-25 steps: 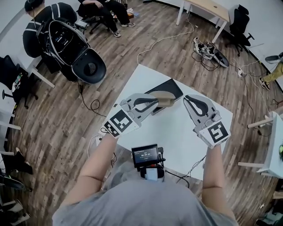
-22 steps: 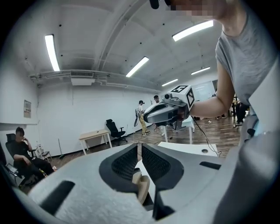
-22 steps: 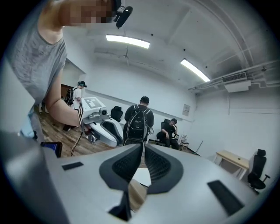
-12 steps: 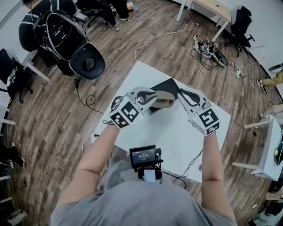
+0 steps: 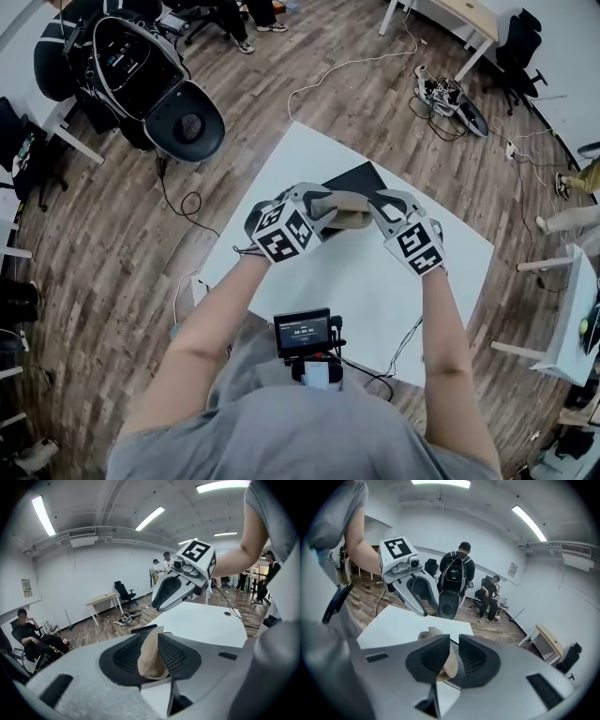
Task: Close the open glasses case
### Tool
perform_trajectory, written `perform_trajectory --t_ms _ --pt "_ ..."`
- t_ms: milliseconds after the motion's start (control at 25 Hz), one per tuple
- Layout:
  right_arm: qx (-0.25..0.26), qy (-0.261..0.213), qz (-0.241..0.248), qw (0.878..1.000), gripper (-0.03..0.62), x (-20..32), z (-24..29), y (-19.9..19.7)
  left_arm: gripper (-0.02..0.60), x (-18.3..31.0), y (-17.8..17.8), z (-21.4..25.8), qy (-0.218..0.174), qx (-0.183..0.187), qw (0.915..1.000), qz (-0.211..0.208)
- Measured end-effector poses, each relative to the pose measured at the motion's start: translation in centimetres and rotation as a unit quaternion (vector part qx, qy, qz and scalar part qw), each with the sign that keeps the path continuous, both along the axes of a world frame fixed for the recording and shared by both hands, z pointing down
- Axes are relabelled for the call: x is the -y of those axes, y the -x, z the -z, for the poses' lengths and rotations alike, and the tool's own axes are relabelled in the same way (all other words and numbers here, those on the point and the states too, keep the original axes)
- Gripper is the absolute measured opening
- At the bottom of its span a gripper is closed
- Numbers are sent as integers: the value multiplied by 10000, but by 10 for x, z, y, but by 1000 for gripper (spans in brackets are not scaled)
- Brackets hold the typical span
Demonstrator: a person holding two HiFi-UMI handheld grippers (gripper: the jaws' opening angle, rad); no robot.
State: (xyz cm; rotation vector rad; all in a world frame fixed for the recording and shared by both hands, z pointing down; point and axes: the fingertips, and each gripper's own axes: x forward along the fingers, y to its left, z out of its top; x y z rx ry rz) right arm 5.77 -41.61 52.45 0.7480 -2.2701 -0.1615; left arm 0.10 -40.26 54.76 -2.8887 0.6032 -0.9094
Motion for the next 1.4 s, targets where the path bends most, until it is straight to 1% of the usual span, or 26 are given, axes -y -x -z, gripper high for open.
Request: perform_trajectory --t_ms 120,240,440,560,680,920,1200,1400 --pt "-291 34 66 9995 40 0 -10 0 115 3 -2 -11 71 117 9999 6" --pt "-417 54 -26 9991 40 7 -20 -3 115 11 -1 -19 82 216 9997 97" --pt "-704 321 -77 9970 41 11 -50 -6 115 21 0 -40 163 449 9986 217" --pt "-718 431 -101 9964 52 12 -57 -6 115 23 0 -49 213 566 9979 233" --pt "-690 527 -211 9960 96 17 -61 -9 115 26 1 -55 251 656 9971 289" --pt "-758 591 -328 9948 101 14 -70 -11 115 24 -1 -64 313 717 9964 328" --pt "-947 620 -200 9934 100 13 -78 -18 115 24 -10 -71 343 822 9956 279" --pt "-984 644 -163 9929 100 3 -81 -13 115 14 -7 -75 299 929 9950 195"
